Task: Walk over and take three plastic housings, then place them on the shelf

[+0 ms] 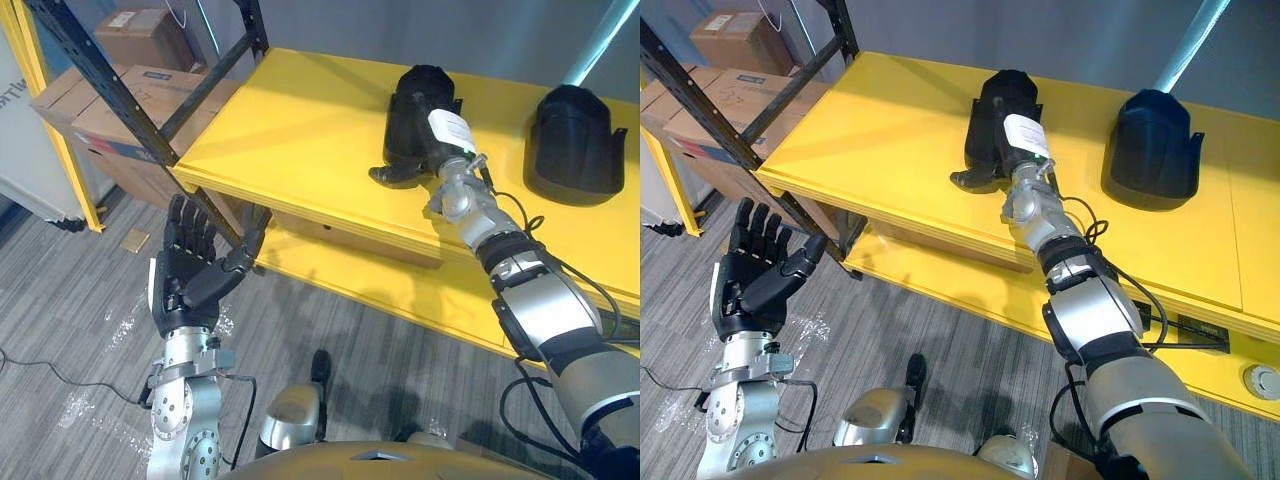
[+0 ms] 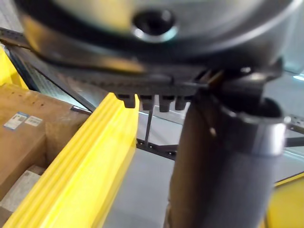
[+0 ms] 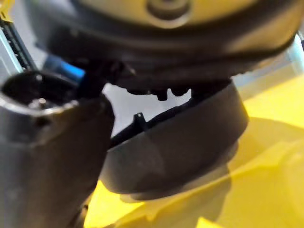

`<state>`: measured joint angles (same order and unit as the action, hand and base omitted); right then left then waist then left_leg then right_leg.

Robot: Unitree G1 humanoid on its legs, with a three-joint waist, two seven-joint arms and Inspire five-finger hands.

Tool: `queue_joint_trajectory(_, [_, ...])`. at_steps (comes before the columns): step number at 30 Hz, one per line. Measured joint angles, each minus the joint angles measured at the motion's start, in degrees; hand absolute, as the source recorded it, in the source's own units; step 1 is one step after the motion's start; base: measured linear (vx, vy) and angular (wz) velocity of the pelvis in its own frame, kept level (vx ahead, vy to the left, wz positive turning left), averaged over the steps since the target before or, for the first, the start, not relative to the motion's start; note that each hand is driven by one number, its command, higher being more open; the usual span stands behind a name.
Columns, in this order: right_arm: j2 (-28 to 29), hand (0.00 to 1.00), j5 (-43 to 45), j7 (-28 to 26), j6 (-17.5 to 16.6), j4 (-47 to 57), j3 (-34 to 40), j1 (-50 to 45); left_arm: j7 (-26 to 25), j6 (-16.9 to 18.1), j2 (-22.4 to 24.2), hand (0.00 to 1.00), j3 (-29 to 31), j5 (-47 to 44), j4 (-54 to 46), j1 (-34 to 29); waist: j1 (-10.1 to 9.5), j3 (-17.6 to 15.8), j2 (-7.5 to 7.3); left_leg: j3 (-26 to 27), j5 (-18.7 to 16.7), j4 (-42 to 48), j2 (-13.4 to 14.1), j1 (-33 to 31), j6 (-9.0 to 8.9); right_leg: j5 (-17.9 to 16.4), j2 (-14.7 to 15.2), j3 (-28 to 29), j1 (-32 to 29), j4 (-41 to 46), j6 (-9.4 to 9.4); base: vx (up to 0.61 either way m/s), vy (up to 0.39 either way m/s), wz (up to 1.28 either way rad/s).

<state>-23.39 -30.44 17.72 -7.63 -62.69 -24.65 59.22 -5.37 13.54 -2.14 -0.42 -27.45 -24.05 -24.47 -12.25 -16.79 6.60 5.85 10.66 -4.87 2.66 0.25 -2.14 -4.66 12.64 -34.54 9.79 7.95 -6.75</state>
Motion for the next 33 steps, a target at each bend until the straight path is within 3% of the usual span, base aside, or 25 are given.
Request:
queue_joint_trajectory(5, [-2.94, 1.00, -0.87, 0.42, -3.39, 11.60, -2.91, -0.66, 1.06, 0.02, -0.10, 1.00, -0.01, 0.01, 1.13, 0.15, 0.46, -0.03, -0.06, 0.95, -0.02, 0.04, 0.07, 0.29, -0.02, 0.17, 0.05, 0.99, -0.27, -0.17, -0.19, 0.00, -0.025, -0.09])
queue_joint_trajectory(9, [-3.95, 1.00, -0.88, 0.67, -5.75, 33.48, -1.18, -6.39, 1.22, 0.00, -0.26, 1.00, 0.06, 0.00, 2.48, -0.12, 2.25, -0.11, -0.42, 2.36, -0.31, 0.03, 0.20, 1.41, -0.35, 0.78, -0.17, 2.19, 0.62, -1.50, -0.43, 0.00, -0.027, -0.15])
queue_joint_trajectory(13, [-3.95, 1.00, -3.75, -2.23, -5.60, 45.79, -0.80, -12.61, 1.94, 0.01, -1.50, 1.00, 0.20, -0.01, 2.50, -0.05, 3.38, 0.48, -1.64, 4.25, -1.24, -0.19, 0.95, 2.29, -1.12, 1.78, -1.09, 3.65, 1.25, -3.64, -0.26, -0.03, -0.023, -0.25])
queue_joint_trajectory(17, [-4.27, 1.00, -4.94, -9.02, -4.10, 49.10, -1.15, -18.10, 2.53, 0.01, -3.26, 1.00, 0.19, -0.01, 2.63, 0.07, 4.89, 1.91, -4.26, 5.33, -1.68, -0.19, 1.46, 2.33, -1.01, 2.55, -1.86, 4.54, 1.28, -5.26, -0.28, -0.02, -0.017, -0.15])
queue_joint_trajectory(22, [-9.65, 1.00, -3.13, -20.09, -1.65, 52.73, -4.31, -22.82, 3.09, -0.08, -4.08, 1.00, 0.17, 0.06, 4.01, 0.48, 5.20, 2.64, -5.44, 6.58, -1.38, -0.03, 1.68, 3.32, -0.60, 3.55, -2.17, 5.65, 1.92, -6.13, -0.20, 0.02, -0.013, -0.15])
queue_joint_trajectory(26, [-11.14, 1.00, -2.59, -21.28, -0.46, 52.66, -4.88, -23.03, 2.79, -0.29, -5.15, 1.00, 0.08, 0.18, 4.37, 0.48, 6.11, 2.83, -5.43, 6.81, -1.58, -0.18, 1.96, 3.73, -0.87, 3.62, -2.47, 5.83, 2.31, -6.36, -0.11, -0.01, -0.007, -0.03])
queue_joint_trajectory(33, [-11.06, 1.00, -2.45, -20.38, -0.50, 41.58, -5.15, -21.95, 1.65, -2.45, -5.37, 1.00, -2.20, 1.03, 6.25, 1.14, 5.08, 5.53, -4.87, 6.91, -1.82, -0.21, 2.05, 3.91, -1.19, 3.90, -2.76, 5.90, 2.74, -7.13, -0.10, 0.00, -0.006, -0.02])
